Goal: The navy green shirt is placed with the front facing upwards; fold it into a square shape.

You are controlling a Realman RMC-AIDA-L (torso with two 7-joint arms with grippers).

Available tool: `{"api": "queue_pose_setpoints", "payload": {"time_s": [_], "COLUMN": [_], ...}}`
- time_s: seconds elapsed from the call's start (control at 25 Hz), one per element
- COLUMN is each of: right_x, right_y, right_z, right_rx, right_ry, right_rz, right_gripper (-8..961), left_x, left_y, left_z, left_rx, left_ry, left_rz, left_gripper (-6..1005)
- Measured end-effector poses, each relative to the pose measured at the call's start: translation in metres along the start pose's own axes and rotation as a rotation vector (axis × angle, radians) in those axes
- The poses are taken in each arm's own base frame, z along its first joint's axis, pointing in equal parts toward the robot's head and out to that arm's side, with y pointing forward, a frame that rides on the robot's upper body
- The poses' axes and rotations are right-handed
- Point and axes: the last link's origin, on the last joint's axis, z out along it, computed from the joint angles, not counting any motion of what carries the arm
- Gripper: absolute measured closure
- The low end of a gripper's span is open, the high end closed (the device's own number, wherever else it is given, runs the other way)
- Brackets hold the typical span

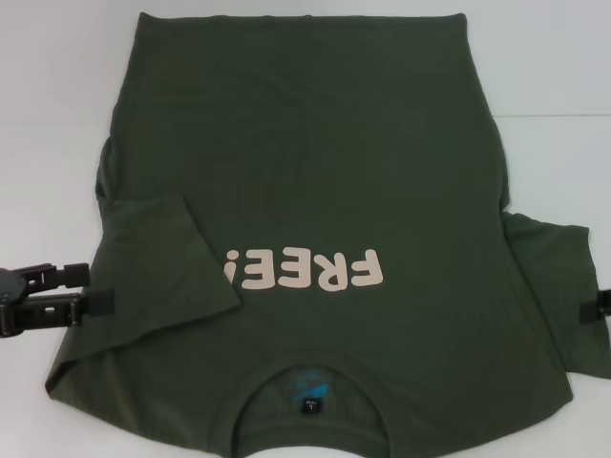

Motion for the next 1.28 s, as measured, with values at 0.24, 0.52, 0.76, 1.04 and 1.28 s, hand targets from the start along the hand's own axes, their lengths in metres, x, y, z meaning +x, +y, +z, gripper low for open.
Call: {"api": "queue_pose_setpoints", "payload": {"time_s": [0.24, 0.52, 0.76, 1.04, 1.28], "right_x": [0.001, 0.000, 0.000, 0.000, -0.001], "right_y": [-0.003, -0.002, -0.002, 0.000, 0.002], "right_z": [0.002, 0.004, 0.007, 0.010, 0.012], "right_rx": [0.035, 0.038, 0.040, 0.033, 0.029], "right_ry": [0.014, 0.008, 0.002, 0.001, 0.000], "right_rz": [-0.009, -0.011, -0.013, -0.015, -0.020], "right_gripper": [97, 96, 96, 96, 96], "left_x": [0.001, 0.001, 0.001, 0.002, 0.003], "left_y": [0.000, 0.000, 0.000, 0.000, 0.001], "left_z": [0.001, 0.001, 0.002, 0.003, 0.004], "left_rx": [-0.002, -0.003, -0.004, -0.007, -0.011], "left_ry": [-0.001, -0.001, -0.001, -0.001, 0.000], "left_rz": [0.002, 0.000, 0.000, 0.002, 0.003], "left_gripper": [37, 38, 38, 38, 38]}}
